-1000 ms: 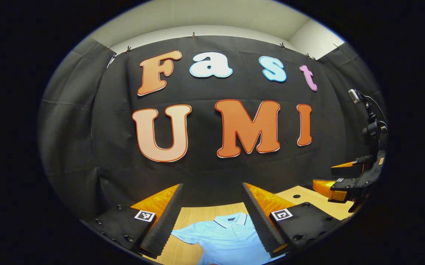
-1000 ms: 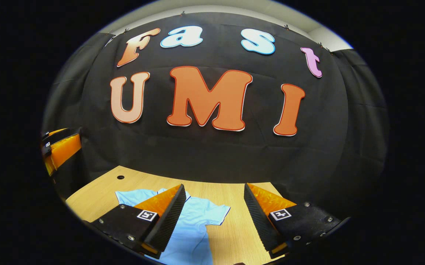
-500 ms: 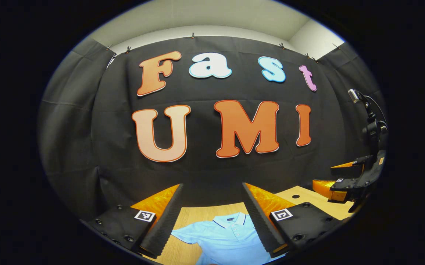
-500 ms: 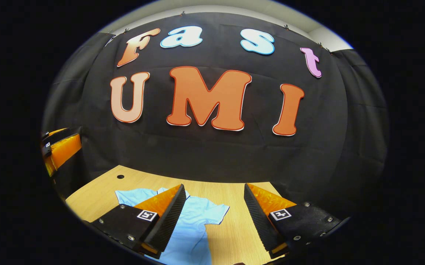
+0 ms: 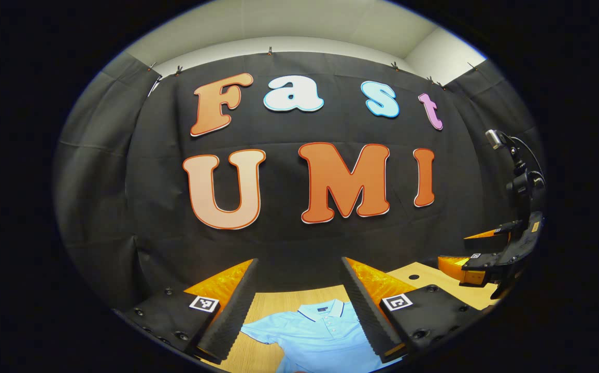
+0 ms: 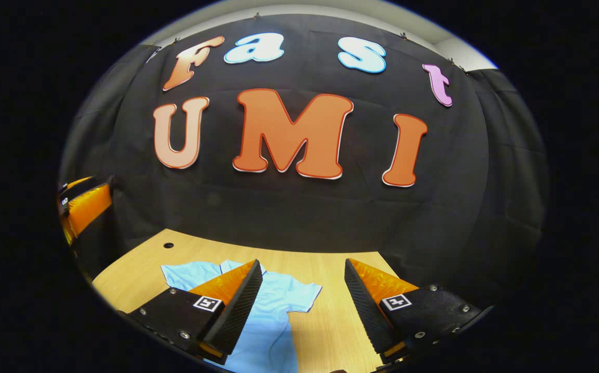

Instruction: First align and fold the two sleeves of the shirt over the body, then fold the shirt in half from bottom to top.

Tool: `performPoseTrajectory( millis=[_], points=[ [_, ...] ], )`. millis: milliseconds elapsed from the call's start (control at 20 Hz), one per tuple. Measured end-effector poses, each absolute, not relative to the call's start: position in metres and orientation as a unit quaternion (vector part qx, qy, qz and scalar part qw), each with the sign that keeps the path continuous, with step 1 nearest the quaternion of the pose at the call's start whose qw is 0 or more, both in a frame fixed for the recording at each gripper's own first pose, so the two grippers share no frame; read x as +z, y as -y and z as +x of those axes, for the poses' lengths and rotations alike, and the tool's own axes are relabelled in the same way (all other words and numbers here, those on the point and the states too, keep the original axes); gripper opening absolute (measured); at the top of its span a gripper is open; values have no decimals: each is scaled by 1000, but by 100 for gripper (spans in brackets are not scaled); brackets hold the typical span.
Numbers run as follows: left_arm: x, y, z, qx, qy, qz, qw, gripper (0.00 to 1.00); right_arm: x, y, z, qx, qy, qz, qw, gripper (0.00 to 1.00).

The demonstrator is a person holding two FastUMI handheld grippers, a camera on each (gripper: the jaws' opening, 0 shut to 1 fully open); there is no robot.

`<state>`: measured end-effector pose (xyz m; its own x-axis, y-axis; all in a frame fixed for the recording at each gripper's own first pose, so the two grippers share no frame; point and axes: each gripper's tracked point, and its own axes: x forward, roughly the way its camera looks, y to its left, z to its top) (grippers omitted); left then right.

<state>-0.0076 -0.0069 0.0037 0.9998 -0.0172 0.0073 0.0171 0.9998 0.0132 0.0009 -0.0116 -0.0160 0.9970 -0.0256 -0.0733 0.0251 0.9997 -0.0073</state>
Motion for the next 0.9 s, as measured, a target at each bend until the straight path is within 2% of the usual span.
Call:
performPoseTrajectory(
  millis=[400, 700, 800, 900],
  points=[
    [-8, 1, -9, 25, -15, 18, 999, 100, -90, 23, 53, -10, -183, -4, 983, 96],
    [-20, 0, -1, 60, -41, 29, 997, 100, -156, 23, 112, 26, -299, 7, 954, 95],
    [-23, 2, 1, 67, -46, 10, 997, 100, -176, 23, 132, 31, -329, 9, 944, 89],
    [-30, 1, 2, 79, -62, 4, 995, 99, -198, 26, 148, 26, -360, 9, 932, 91]
  ],
)
